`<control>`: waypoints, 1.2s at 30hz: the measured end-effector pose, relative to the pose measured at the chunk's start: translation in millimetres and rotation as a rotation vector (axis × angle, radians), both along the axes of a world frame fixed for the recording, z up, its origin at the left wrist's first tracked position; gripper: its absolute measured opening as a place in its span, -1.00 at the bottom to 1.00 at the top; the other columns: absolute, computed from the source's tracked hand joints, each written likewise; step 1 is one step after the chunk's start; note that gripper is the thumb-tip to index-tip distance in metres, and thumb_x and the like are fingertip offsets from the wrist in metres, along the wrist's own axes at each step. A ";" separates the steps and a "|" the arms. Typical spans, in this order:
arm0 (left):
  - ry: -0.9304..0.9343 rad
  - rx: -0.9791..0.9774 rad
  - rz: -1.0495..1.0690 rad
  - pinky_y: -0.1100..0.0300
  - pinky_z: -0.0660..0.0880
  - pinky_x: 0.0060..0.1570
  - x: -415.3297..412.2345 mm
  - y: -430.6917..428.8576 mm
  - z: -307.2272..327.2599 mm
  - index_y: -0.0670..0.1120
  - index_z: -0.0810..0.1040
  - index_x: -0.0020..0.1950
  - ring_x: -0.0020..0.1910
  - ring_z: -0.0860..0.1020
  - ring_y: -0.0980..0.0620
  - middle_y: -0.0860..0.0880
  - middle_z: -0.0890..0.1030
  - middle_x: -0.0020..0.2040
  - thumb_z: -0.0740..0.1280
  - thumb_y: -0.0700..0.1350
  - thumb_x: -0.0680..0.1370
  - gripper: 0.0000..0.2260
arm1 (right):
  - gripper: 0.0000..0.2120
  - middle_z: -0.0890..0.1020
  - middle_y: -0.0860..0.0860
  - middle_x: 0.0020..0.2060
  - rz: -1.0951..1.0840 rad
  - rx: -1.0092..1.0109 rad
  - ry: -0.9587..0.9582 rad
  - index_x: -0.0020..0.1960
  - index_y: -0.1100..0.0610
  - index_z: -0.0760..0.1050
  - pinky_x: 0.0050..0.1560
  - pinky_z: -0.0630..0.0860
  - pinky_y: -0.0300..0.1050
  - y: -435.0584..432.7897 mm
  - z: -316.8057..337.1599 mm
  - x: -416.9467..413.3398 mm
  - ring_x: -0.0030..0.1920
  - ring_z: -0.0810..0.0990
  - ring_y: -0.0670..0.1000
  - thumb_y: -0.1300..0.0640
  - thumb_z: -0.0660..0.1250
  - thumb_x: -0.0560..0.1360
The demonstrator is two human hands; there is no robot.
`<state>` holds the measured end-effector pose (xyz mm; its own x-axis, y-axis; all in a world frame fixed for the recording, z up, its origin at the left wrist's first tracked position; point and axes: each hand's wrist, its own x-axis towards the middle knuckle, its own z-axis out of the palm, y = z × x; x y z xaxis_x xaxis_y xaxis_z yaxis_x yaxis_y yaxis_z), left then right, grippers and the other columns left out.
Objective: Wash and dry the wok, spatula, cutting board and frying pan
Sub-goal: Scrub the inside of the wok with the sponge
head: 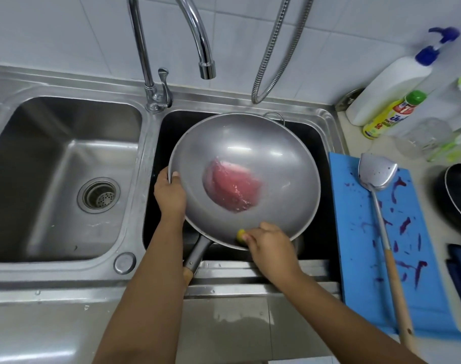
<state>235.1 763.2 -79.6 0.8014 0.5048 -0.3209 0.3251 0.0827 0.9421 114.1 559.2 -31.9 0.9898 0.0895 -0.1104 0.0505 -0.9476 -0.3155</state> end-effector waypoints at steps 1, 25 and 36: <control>0.002 0.001 -0.002 0.20 0.50 -0.01 -0.5 0.0 0.5 -0.12 0.51 0.31 -0.01 0.57 0.02 -0.06 0.60 0.07 0.19 -0.13 0.65 -0.74 | -0.82 0.53 0.04 -0.30 0.011 0.000 -0.009 -0.18 0.06 0.66 -0.30 0.43 -0.11 -6.9 -0.5 -0.1 -0.21 0.54 0.11 0.02 0.36 0.53; -0.014 0.085 -0.032 0.21 0.48 -0.02 4.3 2.1 0.6 -0.10 0.50 0.32 0.00 0.56 0.02 -0.04 0.58 0.07 0.19 -0.14 0.64 -0.73 | -0.65 0.55 -0.25 0.25 0.020 -0.068 0.196 0.26 -0.22 0.52 0.14 0.35 -0.06 -1.8 -0.3 0.3 0.17 0.47 0.07 -0.17 0.11 0.56; -0.007 0.081 -0.031 0.32 0.47 -0.09 7.0 2.2 2.5 -0.12 0.51 0.30 -0.01 0.57 0.03 -0.06 0.60 0.08 0.18 -0.16 0.64 -0.74 | -0.62 0.28 0.02 0.50 0.194 -0.336 0.424 0.45 -0.12 0.30 0.43 0.27 0.09 -48.0 -24.7 73.3 0.38 0.39 0.22 -0.07 0.05 0.65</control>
<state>242.2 765.4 -77.0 0.8191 0.5035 -0.2748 0.3202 -0.0039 0.9474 187.3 511.2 -56.6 0.8214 0.1570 -0.5483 0.1685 -0.9853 -0.0297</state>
